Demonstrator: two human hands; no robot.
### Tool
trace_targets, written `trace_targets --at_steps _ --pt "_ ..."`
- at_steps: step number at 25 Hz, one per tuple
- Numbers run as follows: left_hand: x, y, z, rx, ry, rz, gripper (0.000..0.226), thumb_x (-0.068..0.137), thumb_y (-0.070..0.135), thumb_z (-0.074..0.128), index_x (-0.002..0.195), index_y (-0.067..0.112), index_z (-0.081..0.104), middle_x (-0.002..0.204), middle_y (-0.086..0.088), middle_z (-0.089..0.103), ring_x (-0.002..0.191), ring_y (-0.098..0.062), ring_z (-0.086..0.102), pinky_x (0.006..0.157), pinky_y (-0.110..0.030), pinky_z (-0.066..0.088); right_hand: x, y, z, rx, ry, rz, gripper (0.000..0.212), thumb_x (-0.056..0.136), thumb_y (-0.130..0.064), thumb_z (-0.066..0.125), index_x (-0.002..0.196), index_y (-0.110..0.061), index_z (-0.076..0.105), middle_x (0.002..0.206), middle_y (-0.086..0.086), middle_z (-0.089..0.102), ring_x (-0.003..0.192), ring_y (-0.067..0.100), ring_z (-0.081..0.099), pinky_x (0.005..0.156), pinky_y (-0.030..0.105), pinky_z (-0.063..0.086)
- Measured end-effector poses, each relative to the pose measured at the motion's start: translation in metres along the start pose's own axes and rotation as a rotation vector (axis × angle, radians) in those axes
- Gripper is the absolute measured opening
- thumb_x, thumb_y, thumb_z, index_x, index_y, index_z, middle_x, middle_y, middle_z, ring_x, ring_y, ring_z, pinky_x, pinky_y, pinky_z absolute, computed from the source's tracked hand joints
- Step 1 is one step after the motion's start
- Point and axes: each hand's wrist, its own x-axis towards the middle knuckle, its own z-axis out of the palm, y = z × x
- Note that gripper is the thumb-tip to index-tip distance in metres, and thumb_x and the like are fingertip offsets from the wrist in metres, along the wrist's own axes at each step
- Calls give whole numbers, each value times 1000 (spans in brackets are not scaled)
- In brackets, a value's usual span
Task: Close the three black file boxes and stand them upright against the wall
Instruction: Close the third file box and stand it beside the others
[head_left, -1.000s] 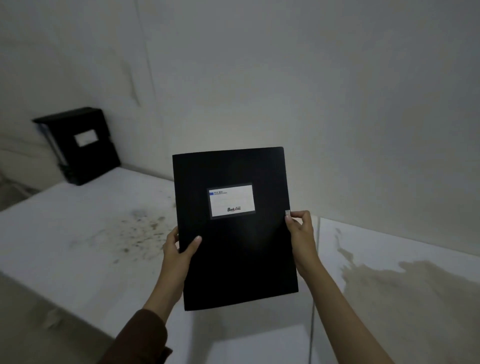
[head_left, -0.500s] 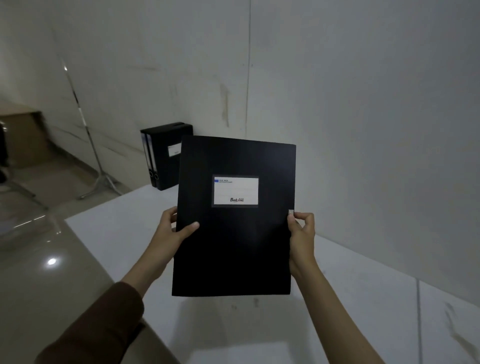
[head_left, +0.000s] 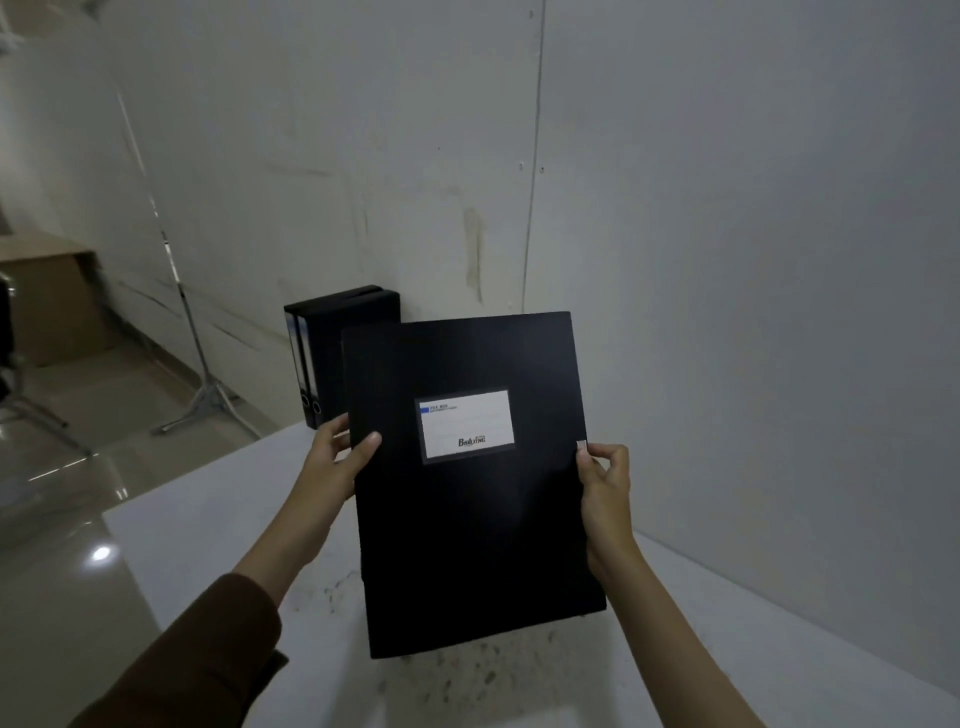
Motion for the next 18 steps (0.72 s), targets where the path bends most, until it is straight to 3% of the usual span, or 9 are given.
trace_targets --at_steps 5,7,10,12,15,18 --pt "74 8 -17 -124 -4 82 55 90 23 53 140 21 31 133 -5 49 100 -13 56 73 -28 48 45 12 48 -41 -38 -20 8 98 -26 39 101 -19 42 108 6 58 97 19 56 74 28 47" --pt "108 8 -33 -135 -66 114 61 89 18 55 141 32 27 128 -2 50 108 -18 55 71 -32 49 65 18 72 -67 -38 -26 10 99 -23 36 106 -19 42 111 6 58 101 21 56 80 31 47" --pt "155 7 -63 -85 -233 171 82 87 12 57 135 61 12 131 3 48 118 -22 51 78 -48 54 94 30 113 -114 -2 -43 14 99 -20 32 109 -22 42 113 5 57 100 17 55 80 29 47" --pt "181 4 -83 -52 -290 213 90 86 12 58 128 71 5 145 4 35 126 -23 44 78 -50 55 111 40 148 -151 19 -72 16 99 -17 31 110 -22 42 113 6 58 101 19 56 81 30 47" --pt "218 -5 -109 -1 -208 286 90 86 12 58 129 69 4 152 -3 25 132 -26 37 85 -52 52 130 46 204 -214 -3 -51 22 98 -16 34 119 -19 40 118 7 56 112 27 54 95 43 47" --pt "254 -22 -127 15 -97 324 90 85 11 60 133 62 3 153 -10 21 134 -28 35 102 -54 41 147 43 264 -310 -65 -83 51 95 -14 45 140 -20 23 147 8 34 134 27 36 111 48 34"
